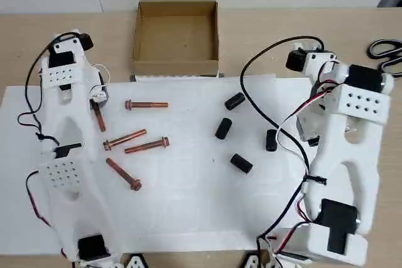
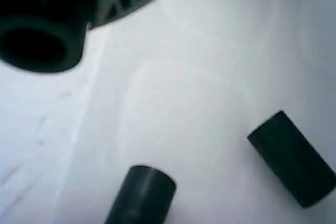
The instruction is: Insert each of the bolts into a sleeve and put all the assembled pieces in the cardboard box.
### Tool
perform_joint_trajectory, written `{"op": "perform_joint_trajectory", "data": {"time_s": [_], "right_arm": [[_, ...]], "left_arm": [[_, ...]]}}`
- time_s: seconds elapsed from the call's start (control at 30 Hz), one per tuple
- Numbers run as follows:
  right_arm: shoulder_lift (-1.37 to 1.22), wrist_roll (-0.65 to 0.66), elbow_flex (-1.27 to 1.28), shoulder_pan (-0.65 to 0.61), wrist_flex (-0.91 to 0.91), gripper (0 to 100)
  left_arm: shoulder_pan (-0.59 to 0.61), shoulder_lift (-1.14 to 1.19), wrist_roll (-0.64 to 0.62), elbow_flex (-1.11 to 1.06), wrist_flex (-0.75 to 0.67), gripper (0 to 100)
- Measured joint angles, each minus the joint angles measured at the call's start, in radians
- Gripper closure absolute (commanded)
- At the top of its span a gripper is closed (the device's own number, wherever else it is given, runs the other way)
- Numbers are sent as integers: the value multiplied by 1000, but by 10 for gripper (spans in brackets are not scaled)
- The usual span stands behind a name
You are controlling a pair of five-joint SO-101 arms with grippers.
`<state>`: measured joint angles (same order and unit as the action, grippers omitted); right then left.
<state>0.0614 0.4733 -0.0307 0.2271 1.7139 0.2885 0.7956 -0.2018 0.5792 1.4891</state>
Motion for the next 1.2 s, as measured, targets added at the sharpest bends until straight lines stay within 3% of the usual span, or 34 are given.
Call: {"op": "perform_joint_trajectory", "data": {"time_s": [0.33, 0.57, 0.77, 0.93, 1.2], "right_arm": [[0, 0, 0, 37, 0, 994], [0, 0, 0, 37, 0, 994], [37, 0, 2, -49, 0, 995], [178, -43, 2, -150, 0, 995], [374, -103, 109, -180, 2, 995]], "left_arm": [[-3, 12, 21, 40, 29, 994], [8, 31, 31, 262, 213, 994], [-25, 18, 57, 428, 244, 994], [-100, -167, 60, 304, 244, 994], [-219, -674, 58, -152, 245, 994]]}}
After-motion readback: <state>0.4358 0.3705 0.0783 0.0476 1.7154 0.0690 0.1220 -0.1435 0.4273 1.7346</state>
